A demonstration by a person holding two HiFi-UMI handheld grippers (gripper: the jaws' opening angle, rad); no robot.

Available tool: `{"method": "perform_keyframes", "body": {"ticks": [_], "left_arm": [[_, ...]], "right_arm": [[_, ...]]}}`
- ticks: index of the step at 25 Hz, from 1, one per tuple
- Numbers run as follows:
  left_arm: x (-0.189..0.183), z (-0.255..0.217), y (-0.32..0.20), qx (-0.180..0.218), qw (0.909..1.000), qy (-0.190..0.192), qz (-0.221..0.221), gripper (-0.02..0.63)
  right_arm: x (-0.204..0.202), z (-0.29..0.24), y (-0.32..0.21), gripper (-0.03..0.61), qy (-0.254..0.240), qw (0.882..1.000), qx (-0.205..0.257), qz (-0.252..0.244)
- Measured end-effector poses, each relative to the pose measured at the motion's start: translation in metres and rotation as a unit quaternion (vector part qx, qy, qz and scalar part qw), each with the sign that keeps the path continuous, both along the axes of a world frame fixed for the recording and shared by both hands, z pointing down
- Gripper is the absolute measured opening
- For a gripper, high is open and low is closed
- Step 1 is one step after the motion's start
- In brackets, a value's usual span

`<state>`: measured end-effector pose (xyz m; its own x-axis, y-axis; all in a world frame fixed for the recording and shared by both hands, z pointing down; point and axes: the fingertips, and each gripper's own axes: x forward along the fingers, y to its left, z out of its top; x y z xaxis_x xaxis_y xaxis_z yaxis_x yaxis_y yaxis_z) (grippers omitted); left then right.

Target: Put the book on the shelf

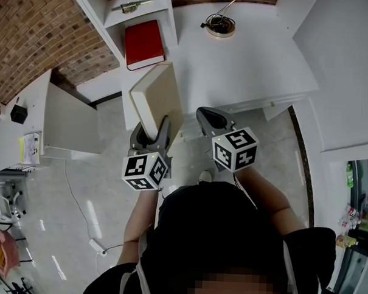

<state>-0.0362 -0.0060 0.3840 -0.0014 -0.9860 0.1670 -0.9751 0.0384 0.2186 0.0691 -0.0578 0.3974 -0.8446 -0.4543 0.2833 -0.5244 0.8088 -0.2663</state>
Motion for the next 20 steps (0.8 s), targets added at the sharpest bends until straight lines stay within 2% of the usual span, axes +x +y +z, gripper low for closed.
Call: {"method": "perform_keyframes", "body": {"ticks": [15,20], "left_arm": [[0.001,0.007,-0.026,-0.008,0.9996,0.0,-0.025,0.21],[-0.012,0.005,-0.029,-0.008,0.9996,0.003,-0.028,0.21]], "right_arm": [[-0.001,0.007,-0.033,-0.003,-0.005,1.0,0.006,-0.03],[-0.017,0.009,-0.037,-0.003,-0.003,0.999,0.006,-0.037]]}}
